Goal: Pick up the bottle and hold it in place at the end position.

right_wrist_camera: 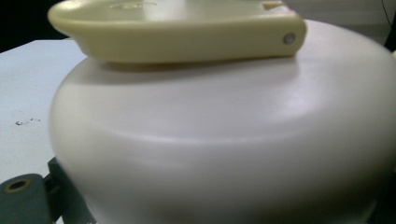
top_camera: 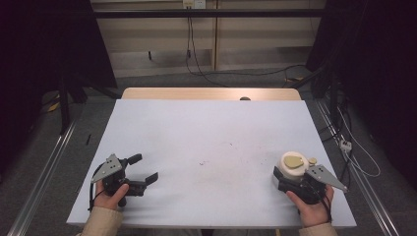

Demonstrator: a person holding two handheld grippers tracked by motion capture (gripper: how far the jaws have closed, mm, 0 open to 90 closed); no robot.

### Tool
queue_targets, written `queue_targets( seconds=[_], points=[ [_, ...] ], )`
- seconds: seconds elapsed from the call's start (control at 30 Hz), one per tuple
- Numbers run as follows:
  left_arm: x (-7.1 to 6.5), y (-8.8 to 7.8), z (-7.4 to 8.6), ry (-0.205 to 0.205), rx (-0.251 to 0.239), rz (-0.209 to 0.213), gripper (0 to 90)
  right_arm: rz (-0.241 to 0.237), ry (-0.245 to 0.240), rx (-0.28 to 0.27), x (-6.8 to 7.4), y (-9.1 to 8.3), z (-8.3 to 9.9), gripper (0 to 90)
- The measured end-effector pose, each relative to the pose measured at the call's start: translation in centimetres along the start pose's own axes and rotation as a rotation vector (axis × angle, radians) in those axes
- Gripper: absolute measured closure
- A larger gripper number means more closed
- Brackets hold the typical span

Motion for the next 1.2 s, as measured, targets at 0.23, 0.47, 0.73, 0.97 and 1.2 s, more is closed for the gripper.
queue_targets(
  seconds=[0.23, 0.47, 0.73, 0.97, 1.2],
  points=[
    [0.0, 0.1, 0.0, 0.005, 0.002, 0.003, 3.1, 0.026, 0.013, 0.0, 0.2, 0.0, -0.1, 6.4],
    [0.0, 0.1, 0.0, 0.003, 0.0, 0.003, 3.1, 0.028, 0.017, -0.023, 0.2, 0.0, -0.4, 6.6],
    [0.0, 0.1, 0.0, 0.002, -0.004, 0.005, 3.1, -0.002, 0.013, -0.044, 0.6, 0.4, -1.0, 6.7],
    [0.0, 0.2, -0.1, 0.001, -0.006, 0.006, 3.1, -0.024, 0.014, -0.055, 1.1, 0.8, -1.5, 6.7],
    [0.0, 0.2, -0.1, 0.002, -0.007, 0.007, 3.1, -0.064, 0.005, -0.064, 2.2, 1.7, -2.2, 6.7]
  ],
)
Point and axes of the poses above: each handheld gripper's, and its own axes: y roughly forward along the jaws, z roughly out of its underside, x roughly to its left, the point moved 2 cm from there along y, roughly forward along the jaws, and after that the axes turned 8 degrees about z, right-handed, at the moved point
